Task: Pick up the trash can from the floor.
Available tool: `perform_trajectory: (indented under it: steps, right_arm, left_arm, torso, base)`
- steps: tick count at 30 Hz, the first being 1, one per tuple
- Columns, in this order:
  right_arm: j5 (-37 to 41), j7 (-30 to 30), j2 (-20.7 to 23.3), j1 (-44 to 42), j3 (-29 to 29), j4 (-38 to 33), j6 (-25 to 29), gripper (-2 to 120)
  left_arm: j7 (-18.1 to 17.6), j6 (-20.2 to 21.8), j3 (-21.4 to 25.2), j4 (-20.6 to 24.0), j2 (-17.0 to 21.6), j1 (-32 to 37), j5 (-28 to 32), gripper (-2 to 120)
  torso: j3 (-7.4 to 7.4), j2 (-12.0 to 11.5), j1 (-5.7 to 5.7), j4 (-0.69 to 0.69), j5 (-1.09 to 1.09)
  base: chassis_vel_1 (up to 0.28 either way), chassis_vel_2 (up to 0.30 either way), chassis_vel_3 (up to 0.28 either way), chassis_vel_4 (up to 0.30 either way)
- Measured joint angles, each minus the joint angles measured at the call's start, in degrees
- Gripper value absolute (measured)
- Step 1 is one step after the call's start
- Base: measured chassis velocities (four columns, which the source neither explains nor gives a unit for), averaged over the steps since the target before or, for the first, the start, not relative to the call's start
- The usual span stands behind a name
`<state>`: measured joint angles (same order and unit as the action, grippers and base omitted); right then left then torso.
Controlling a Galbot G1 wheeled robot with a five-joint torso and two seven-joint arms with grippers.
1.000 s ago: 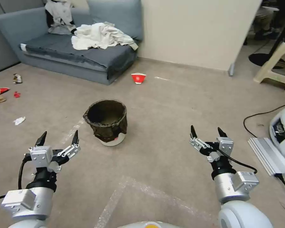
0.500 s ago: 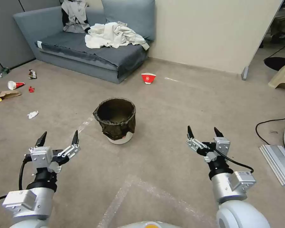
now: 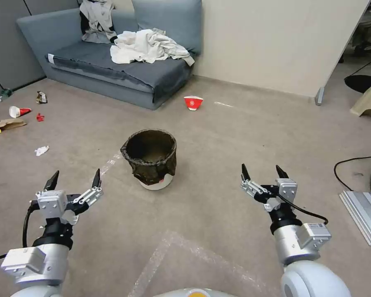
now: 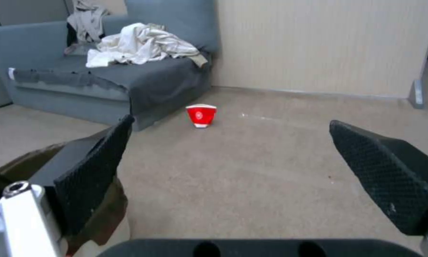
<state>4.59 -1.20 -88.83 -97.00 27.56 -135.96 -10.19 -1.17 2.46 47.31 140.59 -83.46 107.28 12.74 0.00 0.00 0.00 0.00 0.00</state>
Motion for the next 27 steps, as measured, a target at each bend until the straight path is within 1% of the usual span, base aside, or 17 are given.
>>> perform_trajectory:
  steps: [8,27]
  right_arm:
    - [-0.05,0.49,-0.01,-0.06,0.02,-0.11,0.06,100]
    - [-0.05,0.70,-0.14,-0.02,0.04,0.50,0.12,100]
  left_arm:
    - [-0.06,-0.43,-0.11,-0.23,-0.07,-0.17,0.07,100]
    - [-0.16,-0.38,-0.06,-1.39,0.23,-0.72,0.57,100]
  torso:
    - [0.01,0.00,0.00,0.00,0.00]
    - [0.00,0.00,0.00,0.00,0.00]
  base:
    - [-0.099,0.096,0.095,-0.109]
    - [-0.084,0.092,0.091,-0.081]
